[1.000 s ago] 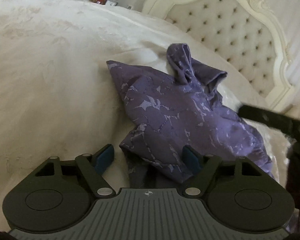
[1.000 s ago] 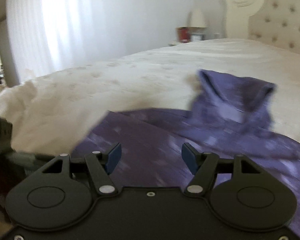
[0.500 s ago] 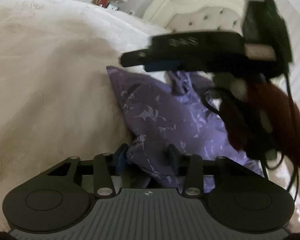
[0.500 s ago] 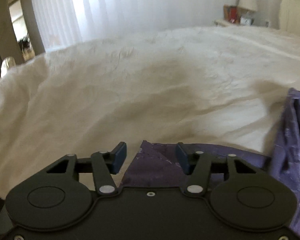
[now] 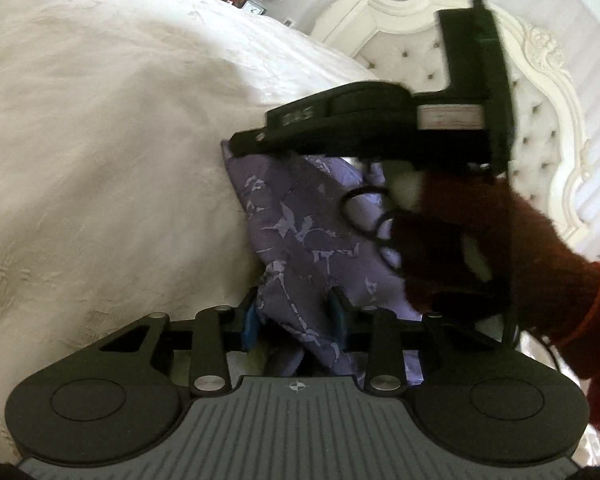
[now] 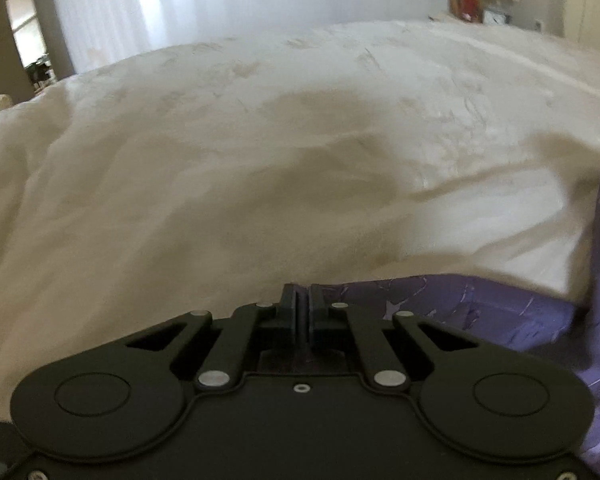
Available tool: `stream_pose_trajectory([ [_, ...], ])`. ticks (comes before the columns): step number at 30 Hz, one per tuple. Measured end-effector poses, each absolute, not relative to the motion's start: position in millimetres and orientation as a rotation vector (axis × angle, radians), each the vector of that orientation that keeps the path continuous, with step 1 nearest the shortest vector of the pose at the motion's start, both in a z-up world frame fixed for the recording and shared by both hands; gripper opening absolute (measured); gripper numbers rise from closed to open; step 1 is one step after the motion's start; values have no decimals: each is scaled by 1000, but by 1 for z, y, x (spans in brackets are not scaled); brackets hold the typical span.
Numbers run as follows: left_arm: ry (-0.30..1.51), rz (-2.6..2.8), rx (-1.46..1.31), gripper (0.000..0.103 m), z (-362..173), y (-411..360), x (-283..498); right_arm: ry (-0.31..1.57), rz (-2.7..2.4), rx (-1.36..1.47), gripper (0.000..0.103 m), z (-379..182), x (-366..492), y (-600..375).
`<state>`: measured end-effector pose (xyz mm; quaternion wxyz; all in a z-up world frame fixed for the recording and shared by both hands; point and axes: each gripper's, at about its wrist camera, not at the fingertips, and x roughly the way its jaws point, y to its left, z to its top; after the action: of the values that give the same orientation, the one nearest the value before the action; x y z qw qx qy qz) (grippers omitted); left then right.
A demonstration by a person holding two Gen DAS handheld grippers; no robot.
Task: Fold large clothes
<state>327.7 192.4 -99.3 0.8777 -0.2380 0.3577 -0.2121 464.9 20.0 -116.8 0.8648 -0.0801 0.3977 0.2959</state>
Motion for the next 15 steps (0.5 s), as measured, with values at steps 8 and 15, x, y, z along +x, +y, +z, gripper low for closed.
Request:
stream_pose_trajectory([
  [8, 669, -416, -461, 44, -92, 197, 313, 662, 567, 57, 66, -102, 442, -35],
  [15, 476, -299, -348, 60, -56, 208, 281, 659, 402, 113, 66, -94, 404, -142],
])
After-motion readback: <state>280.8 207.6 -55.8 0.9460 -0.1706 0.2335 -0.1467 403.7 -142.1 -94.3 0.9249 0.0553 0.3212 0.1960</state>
